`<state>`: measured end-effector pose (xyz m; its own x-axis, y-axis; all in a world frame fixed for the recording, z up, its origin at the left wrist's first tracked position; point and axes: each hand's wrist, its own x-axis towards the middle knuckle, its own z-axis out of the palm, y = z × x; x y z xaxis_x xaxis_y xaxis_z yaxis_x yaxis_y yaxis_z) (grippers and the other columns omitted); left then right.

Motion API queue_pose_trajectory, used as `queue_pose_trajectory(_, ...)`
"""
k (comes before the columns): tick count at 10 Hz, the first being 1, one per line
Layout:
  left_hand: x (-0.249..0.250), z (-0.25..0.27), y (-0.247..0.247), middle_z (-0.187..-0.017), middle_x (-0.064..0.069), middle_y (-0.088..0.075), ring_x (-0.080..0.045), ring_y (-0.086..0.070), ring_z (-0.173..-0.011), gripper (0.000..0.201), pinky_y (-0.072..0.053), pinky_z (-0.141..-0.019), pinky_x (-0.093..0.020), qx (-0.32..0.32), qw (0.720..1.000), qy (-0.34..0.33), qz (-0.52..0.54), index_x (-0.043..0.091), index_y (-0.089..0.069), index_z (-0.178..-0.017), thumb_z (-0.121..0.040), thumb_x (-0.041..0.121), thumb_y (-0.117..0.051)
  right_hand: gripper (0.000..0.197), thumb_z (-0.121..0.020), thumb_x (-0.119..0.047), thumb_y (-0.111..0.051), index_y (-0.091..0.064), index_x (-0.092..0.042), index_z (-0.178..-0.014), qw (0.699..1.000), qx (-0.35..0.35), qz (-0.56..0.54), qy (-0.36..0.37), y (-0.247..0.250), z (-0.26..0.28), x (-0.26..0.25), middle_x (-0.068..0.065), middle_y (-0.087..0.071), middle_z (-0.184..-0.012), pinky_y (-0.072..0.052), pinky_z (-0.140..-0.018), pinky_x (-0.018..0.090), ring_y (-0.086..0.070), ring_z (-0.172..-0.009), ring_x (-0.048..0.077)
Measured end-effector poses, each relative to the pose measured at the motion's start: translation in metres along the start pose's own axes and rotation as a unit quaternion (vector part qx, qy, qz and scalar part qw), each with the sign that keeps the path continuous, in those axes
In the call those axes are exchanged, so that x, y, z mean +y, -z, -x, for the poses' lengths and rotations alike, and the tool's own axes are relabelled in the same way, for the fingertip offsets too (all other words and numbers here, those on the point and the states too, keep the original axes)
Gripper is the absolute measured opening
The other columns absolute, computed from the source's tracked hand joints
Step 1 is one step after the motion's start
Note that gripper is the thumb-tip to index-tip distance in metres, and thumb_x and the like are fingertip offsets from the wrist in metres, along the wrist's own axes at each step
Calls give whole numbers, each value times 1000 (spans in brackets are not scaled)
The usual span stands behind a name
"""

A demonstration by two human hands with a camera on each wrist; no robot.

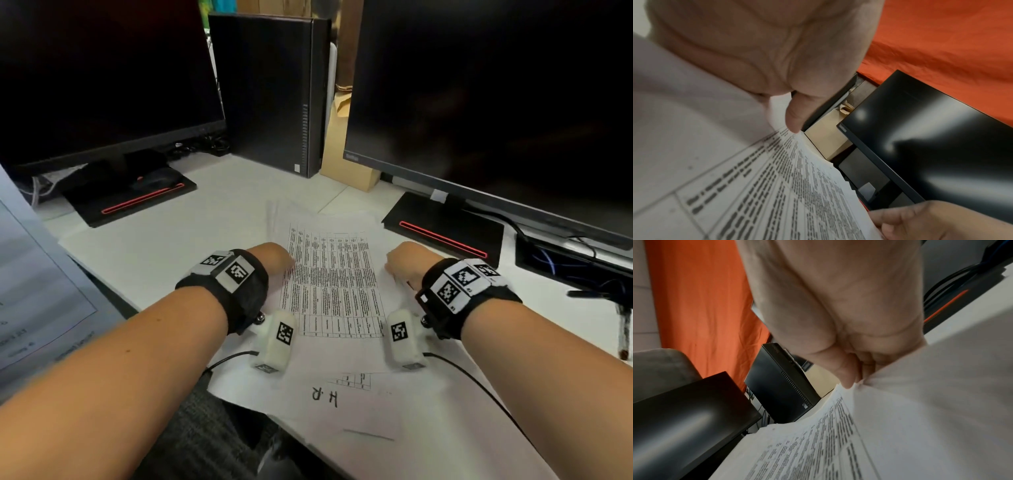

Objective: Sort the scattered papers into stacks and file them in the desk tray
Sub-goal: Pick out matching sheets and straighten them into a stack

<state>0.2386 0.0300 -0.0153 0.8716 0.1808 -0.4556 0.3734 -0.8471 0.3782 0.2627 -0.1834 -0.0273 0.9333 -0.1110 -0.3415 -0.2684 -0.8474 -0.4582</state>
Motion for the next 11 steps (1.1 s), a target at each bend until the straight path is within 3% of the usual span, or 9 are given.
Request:
queue_pose_trajectory(2, -11, 6, -7, -139, -15, -46, -27, -44, -129, 43, -34, -104, -30, 15, 997, -53, -57, -1, -46, -134, -104, 26, -30, 43, -102, -16, -38, -41, 3, -140, 991, 12, -129, -24, -2, 4, 13, 18, -44, -145, -32, -109, 31, -42, -133, 30)
queue_pose_trajectory(3, -25, 6, -9, -133, -16, -51, -31, -50, -123, 41, -40, -100, -34, 75, 990, -45, 112, -1, -44, -135, -99, 18, -47, 42, -93, -11, -57, -51, 2, -132, 986, -24, -168, -10, 0, 4, 29, 20, -57, -125, -49, -97, 39, -58, -105, 30)
queue_pose_trajectory(4, -29, 8, -9, -127, -13, -58, -31, -57, -115, 42, -46, -99, -42, 106, 964, -93, 227, 7, -46, -133, -92, 13, -56, 42, -90, -26, -63, -54, -7, -127, 965, -18, -262, -19, 11, 16, 43, 10, -60, -117, -50, -91, 38, -58, -104, 25)
queue_pose_trajectory(5, -26, 33, -3, -118, 8, -60, -14, -56, -110, 32, -42, -89, -26, 90, 936, -139, 312, 21, -49, -128, -97, 15, -49, 44, -93, -38, -57, -51, -21, -133, 955, -7, -292, 50, 27, 39, 48, 1, -59, -127, -45, -100, 44, -54, -117, 22)
queue_pose_trajectory(6, -15, 65, 5, -96, 25, -57, 3, -54, -92, 25, -37, -72, -14, 80, 903, -206, 369, 35, -50, -115, -99, 16, -46, 33, -98, -28, -48, -52, -21, -130, 931, 50, -341, 122, 44, 70, 43, -4, -63, -122, -49, -93, 36, -60, -107, 15)
queue_pose_trajectory(7, -3, 88, 10, -103, 23, -59, -5, -56, -104, 25, -41, -85, -22, 90, 881, -252, 391, 31, -50, -121, -98, 20, -47, 31, -101, -22, -41, -49, -23, -130, 903, 139, -368, 176, 60, 104, 34, -15, -59, -108, -45, -78, 18, -57, -93, 0)
queue_pose_trajectory(8, 12, 103, 8, -116, 21, -57, 2, -54, -107, 33, -39, -86, -16, 118, 846, -287, 433, 28, -47, -132, -100, 20, -43, 23, -101, -20, -39, -48, -27, -122, 871, 220, -386, 208, 70, 130, 33, -18, -56, -101, -41, -67, 6, -53, -88, -6)
queue_pose_trajectory(10, 52, 140, 2, -108, 25, -49, 8, -48, -98, 38, -34, -69, 3, 210, 784, -367, 454, 25, -36, -137, -101, 14, -40, 12, -100, -12, -40, -47, -18, -108, 785, 394, -387, 280, 91, 175, 34, -19, -52, -91, -36, -66, -5, -49, -72, -23)
queue_pose_trajectory(11, 62, 154, -9, -116, 18, -46, 9, -47, -97, 43, -32, -65, 11, 217, 778, -391, 441, 20, -28, -141, -100, 12, -41, 22, -101, -12, -39, -46, -16, -121, 782, 401, -379, 291, 92, 188, 42, -24, -51, -98, -36, -71, -7, -49, -83, -23)
